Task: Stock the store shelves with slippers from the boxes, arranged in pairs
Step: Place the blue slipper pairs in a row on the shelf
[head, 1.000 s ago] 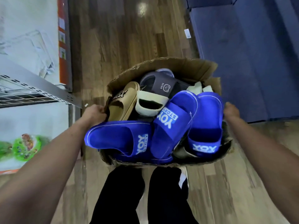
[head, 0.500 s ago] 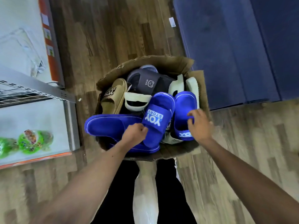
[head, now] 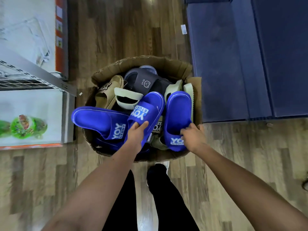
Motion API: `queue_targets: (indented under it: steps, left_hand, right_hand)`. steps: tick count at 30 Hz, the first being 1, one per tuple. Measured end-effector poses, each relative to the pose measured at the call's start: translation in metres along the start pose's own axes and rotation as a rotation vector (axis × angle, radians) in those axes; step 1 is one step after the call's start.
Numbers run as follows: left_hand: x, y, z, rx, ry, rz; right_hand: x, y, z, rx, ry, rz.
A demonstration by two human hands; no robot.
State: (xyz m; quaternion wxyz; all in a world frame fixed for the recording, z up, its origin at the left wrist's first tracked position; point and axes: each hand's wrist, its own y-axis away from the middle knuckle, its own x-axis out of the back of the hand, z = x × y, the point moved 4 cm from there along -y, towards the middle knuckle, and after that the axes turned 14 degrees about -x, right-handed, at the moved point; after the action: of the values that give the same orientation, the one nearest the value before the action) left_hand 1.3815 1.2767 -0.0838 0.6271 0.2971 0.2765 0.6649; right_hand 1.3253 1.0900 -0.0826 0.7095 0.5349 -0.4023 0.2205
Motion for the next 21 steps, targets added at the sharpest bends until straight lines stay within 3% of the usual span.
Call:
queue_targets:
  steps: [3,7,12,18,21]
  left_hand:
    - [0.006,0.016,0.03,-0.101,-0.009,0.026]
    - [0.024,0.039,0.077,-0.258,-0.096,0.033]
    - [0.062,0.074,0.151,-0.537,-0.1,0.056]
    - [0.145,0.128,0.255,-0.799,-0.125,0.111]
    - [0.192,0.152,0.286,-0.878,-0.233,0.116]
  right_hand:
    - [0.034,0.005,0.003,-0.041,-0.067,0.085]
    - [0.083,0.008,0.007,-0.264,-0.321,0.022]
    - [0.124,0.035,-0.011,-0.444,-0.903,-0.121]
    - [0.209,0.099,-0.102,-0.572,-1.637,-0.095]
    - [0.25,0.126,-0.16,-0.552,-2.084,-0.188]
